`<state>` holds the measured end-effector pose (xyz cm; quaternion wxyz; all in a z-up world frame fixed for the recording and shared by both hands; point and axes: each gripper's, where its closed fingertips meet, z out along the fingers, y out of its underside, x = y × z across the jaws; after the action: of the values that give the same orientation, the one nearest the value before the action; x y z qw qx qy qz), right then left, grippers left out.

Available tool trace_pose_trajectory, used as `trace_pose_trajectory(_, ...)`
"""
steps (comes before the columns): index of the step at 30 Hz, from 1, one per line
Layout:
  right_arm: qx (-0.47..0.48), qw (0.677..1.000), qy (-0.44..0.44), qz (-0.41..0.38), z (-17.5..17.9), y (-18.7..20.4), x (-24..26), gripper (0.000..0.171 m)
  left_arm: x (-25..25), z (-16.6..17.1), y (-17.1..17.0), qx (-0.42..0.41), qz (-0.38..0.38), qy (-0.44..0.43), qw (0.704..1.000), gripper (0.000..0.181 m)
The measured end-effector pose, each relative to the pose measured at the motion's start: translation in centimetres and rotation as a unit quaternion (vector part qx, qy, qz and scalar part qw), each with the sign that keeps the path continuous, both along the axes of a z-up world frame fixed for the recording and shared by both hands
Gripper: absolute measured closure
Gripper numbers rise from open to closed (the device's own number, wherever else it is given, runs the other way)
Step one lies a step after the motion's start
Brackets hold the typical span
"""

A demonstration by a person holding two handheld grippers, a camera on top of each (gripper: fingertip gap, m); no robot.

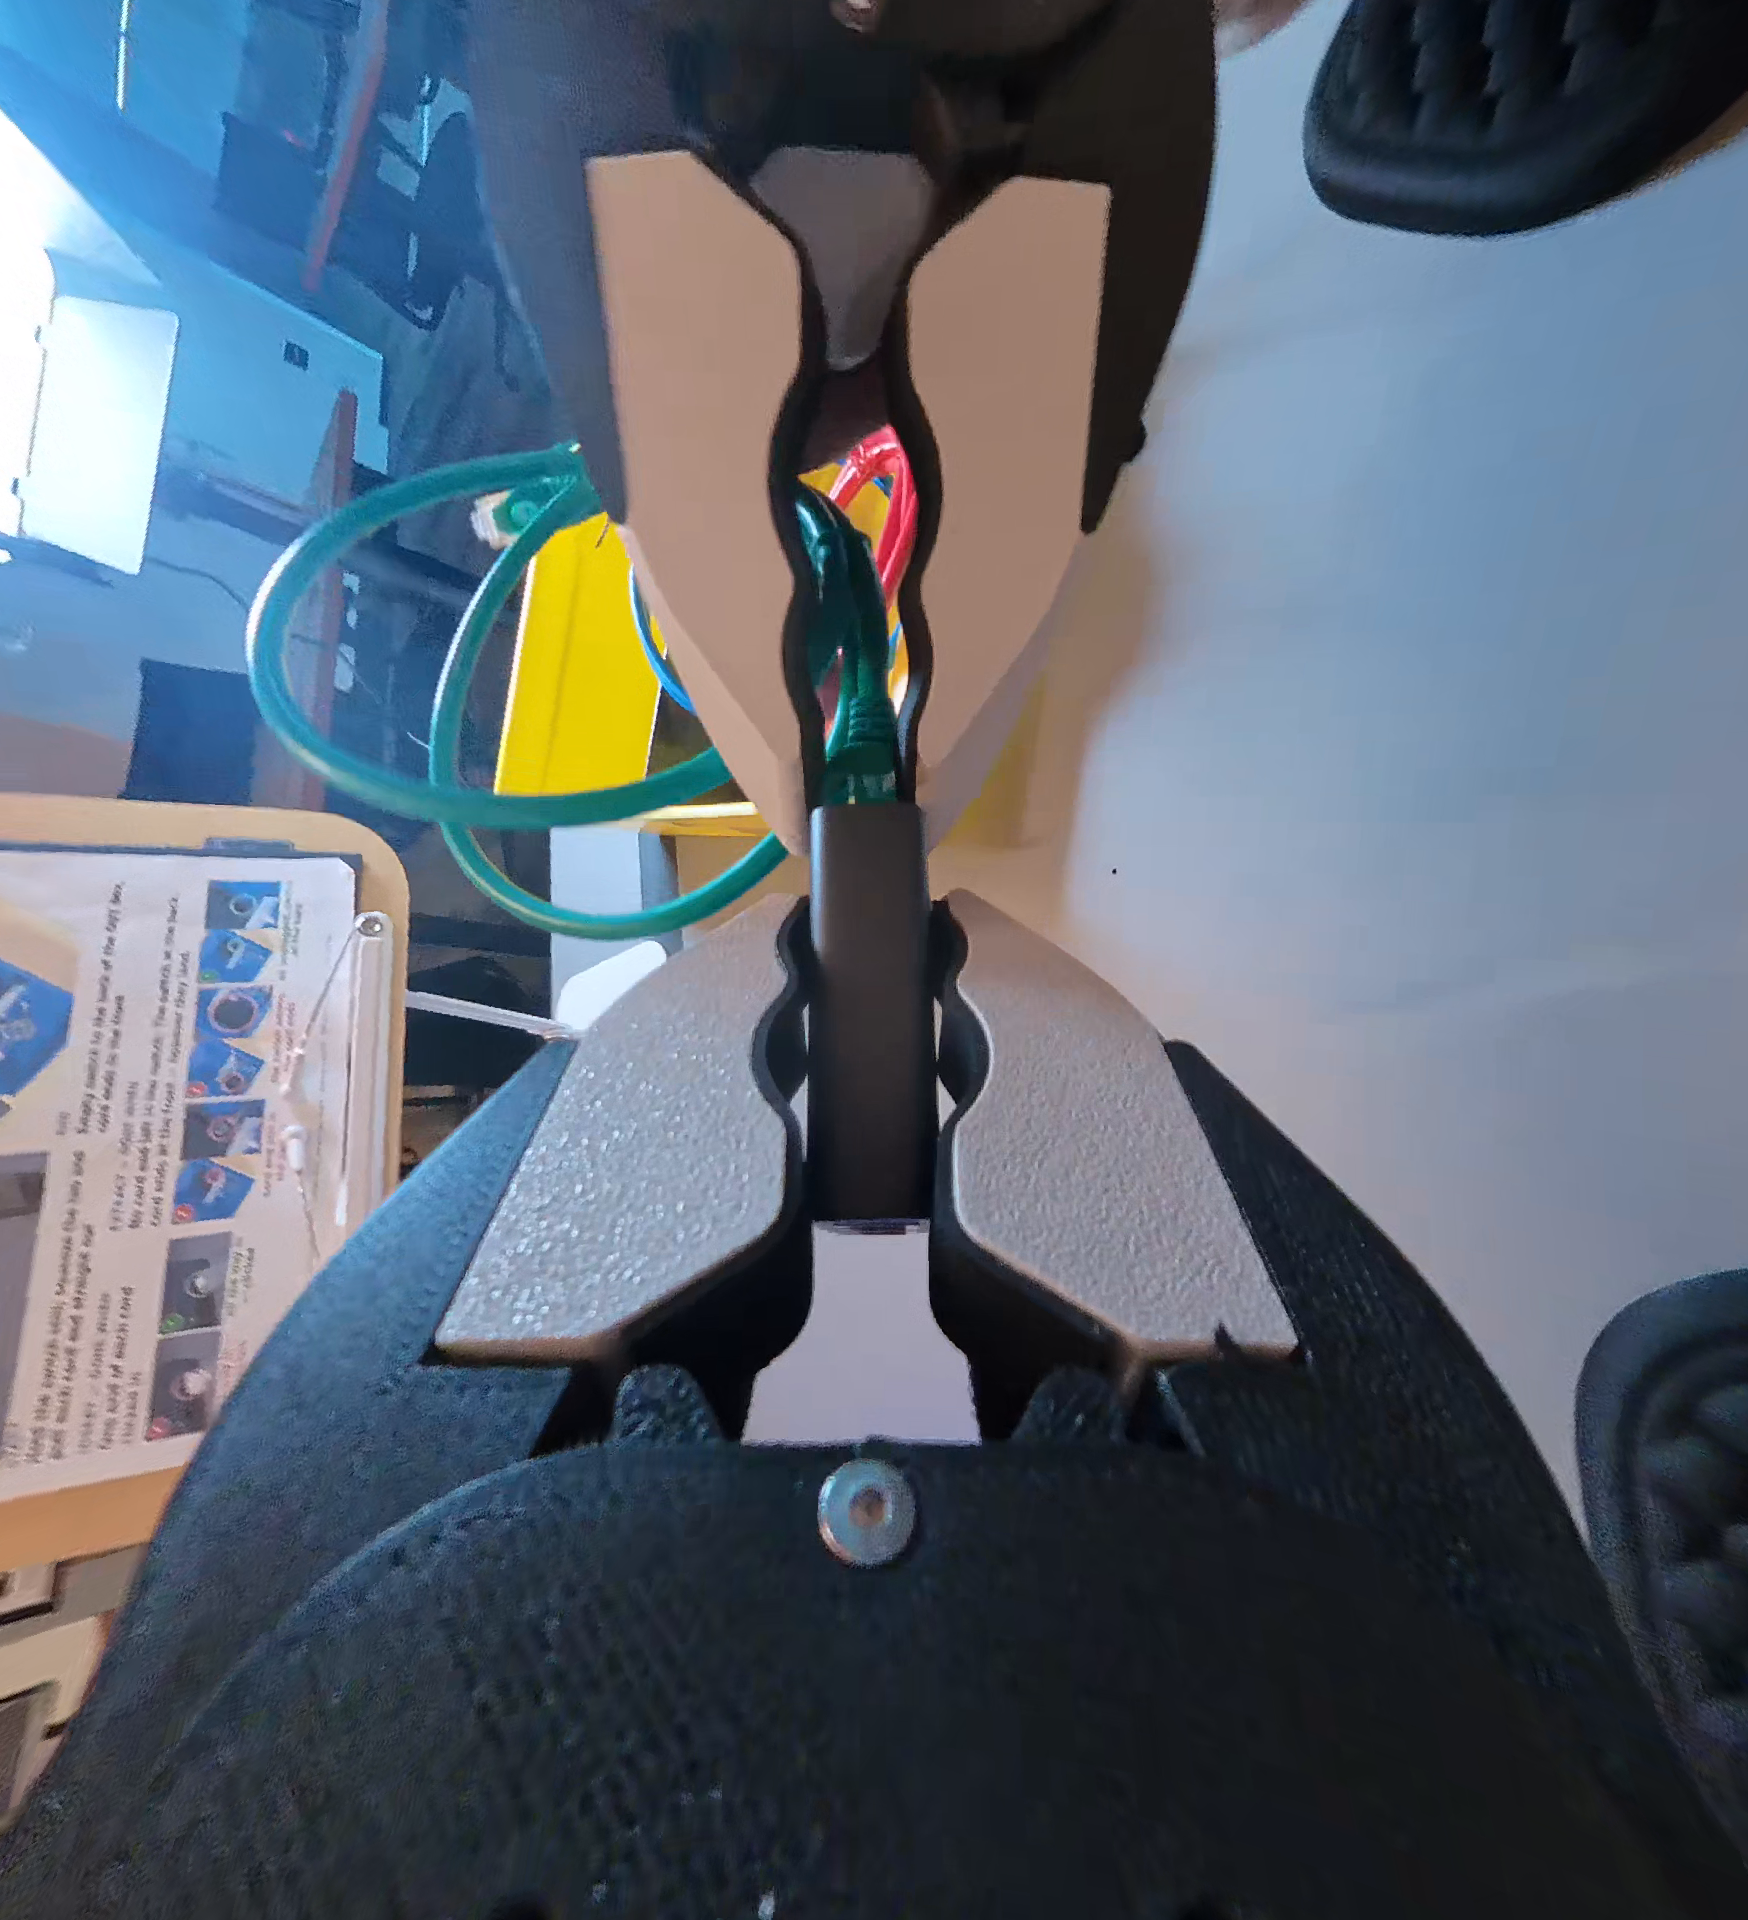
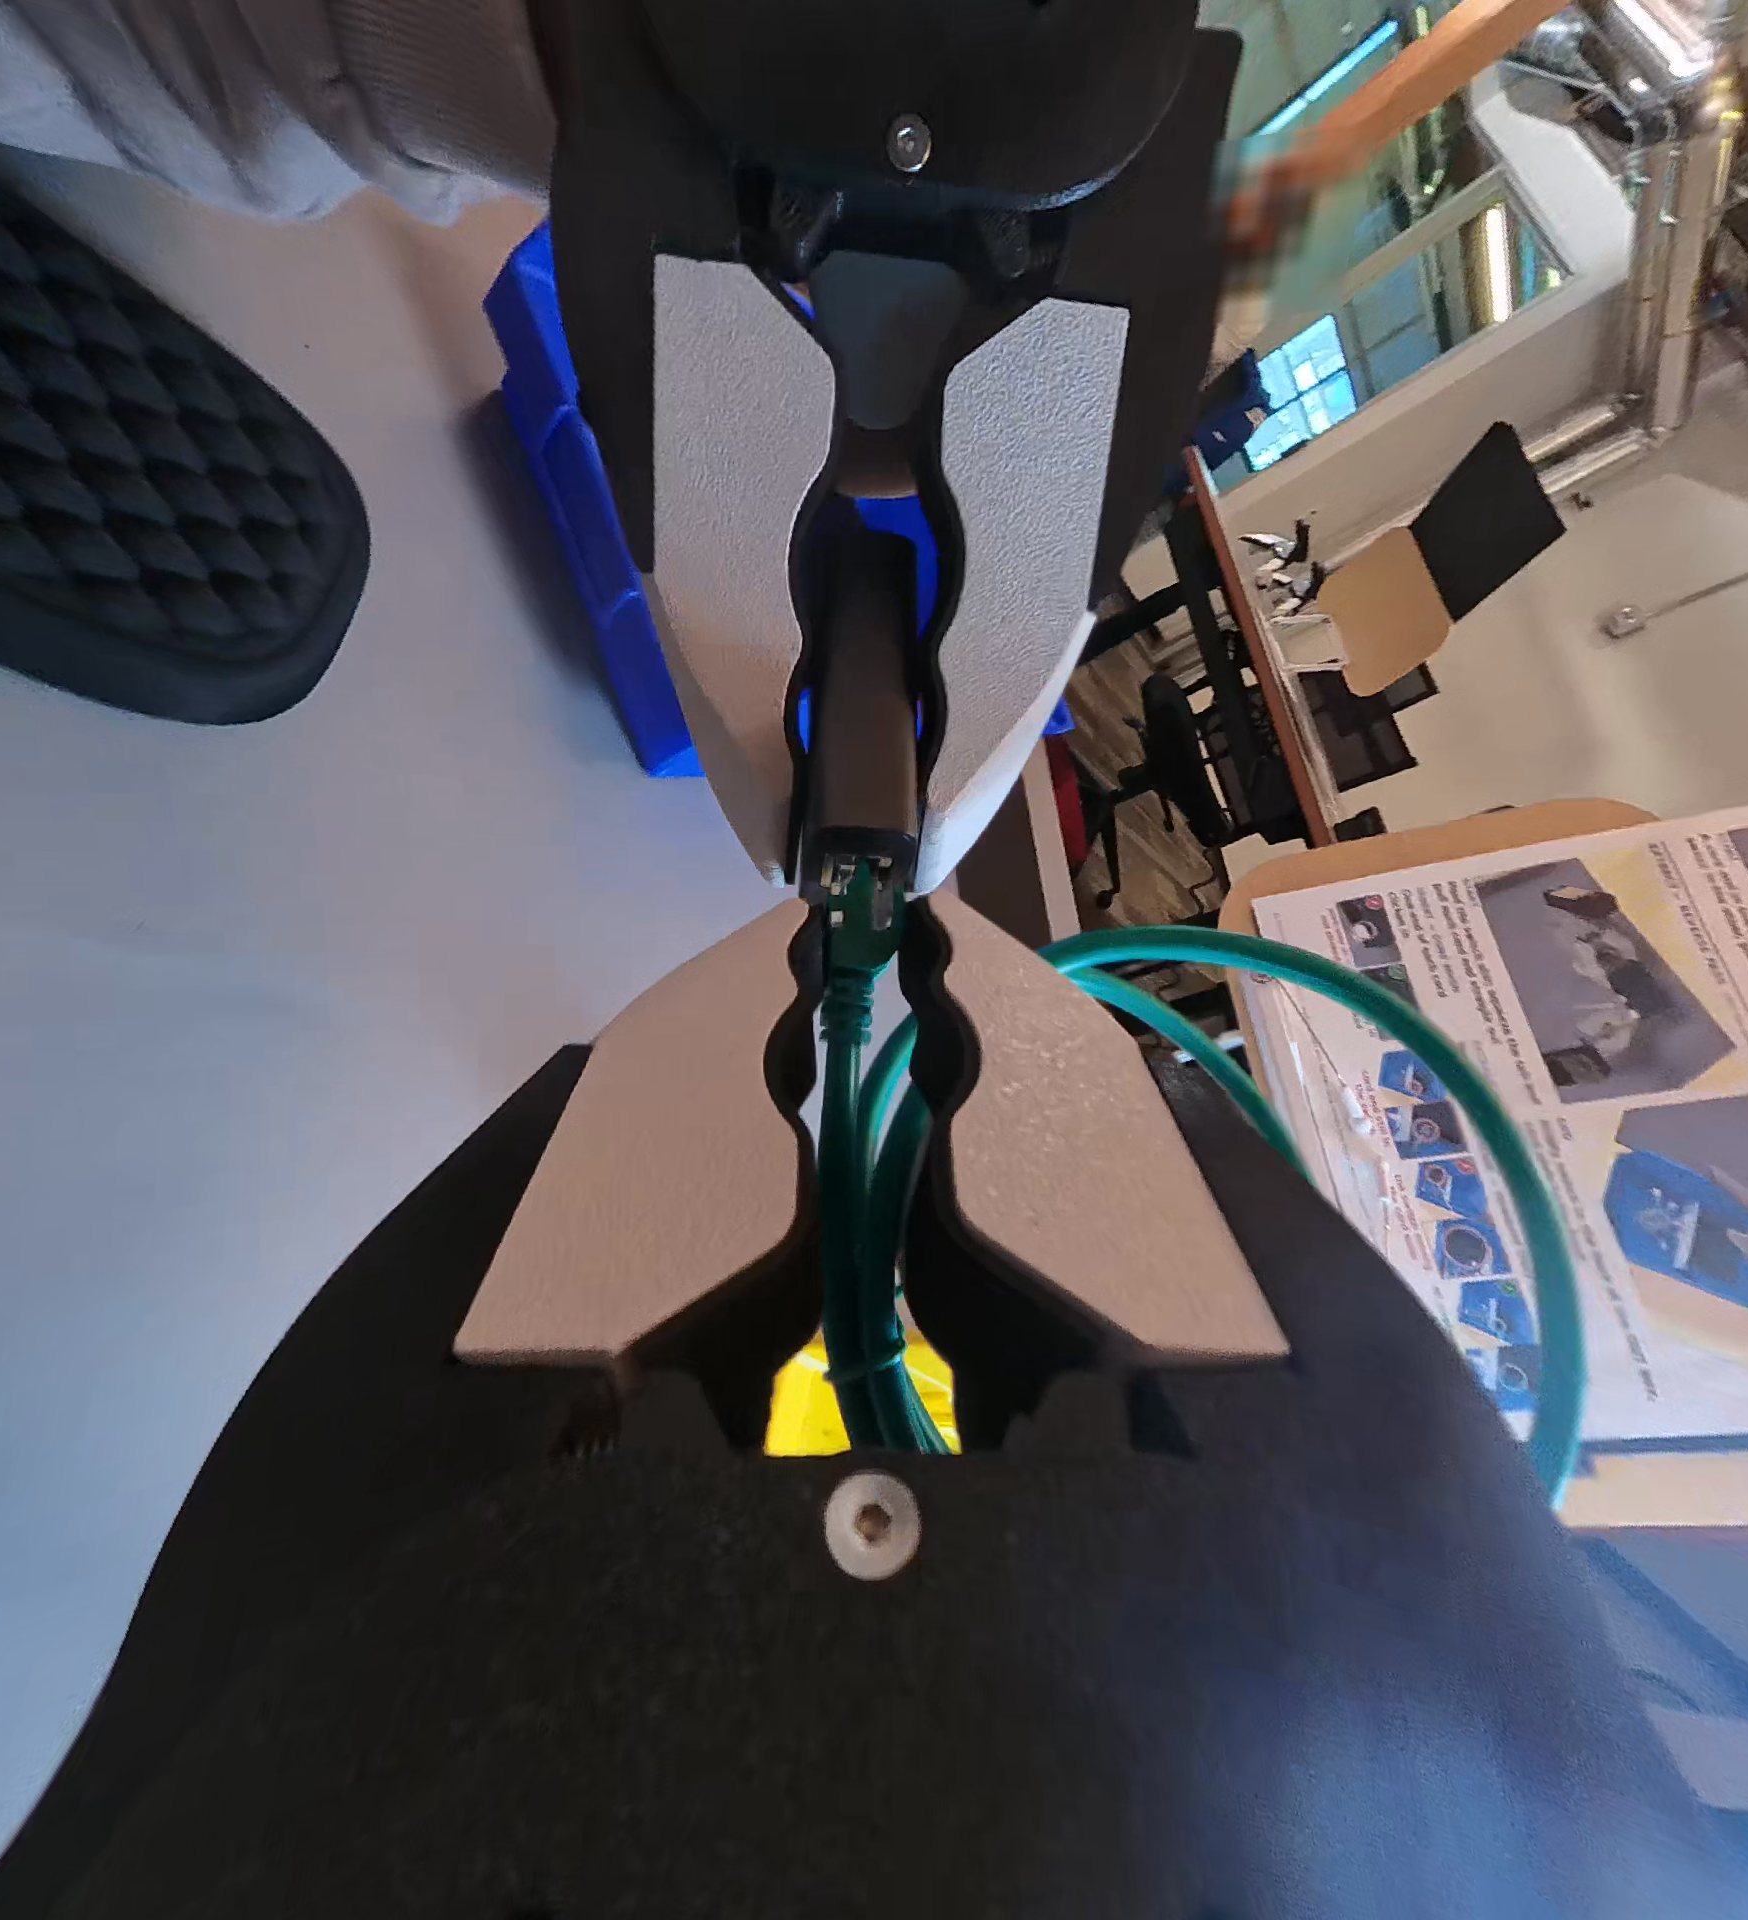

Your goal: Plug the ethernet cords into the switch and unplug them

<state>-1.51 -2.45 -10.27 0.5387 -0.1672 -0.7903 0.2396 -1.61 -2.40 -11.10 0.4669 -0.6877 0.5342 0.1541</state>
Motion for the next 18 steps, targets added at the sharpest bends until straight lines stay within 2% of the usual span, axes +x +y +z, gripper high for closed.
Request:
trace_pose_trajectory(6,0.023,0.997,-0.064,0.041,-2.5,-1.4,0.6,0.156,0.1,-2.5,-1.2,-0.040,-0.051,0.073,0.995,0.159)
trace_pose_trajectory(16,-0.061,0.981,-0.125,0.133,-2.4,-5.0,2.6,0.156,2.1,-2.4,-4.5,-0.093,-0.141,-0.031,0.985,0.158)
trace_pose_trajectory(18,-0.041,0.983,-0.118,0.135,-2.0,-5.3,3.0,0.155,2.5,-1.9,-4.9,-0.088,-0.164,-0.049,0.981,0.159)
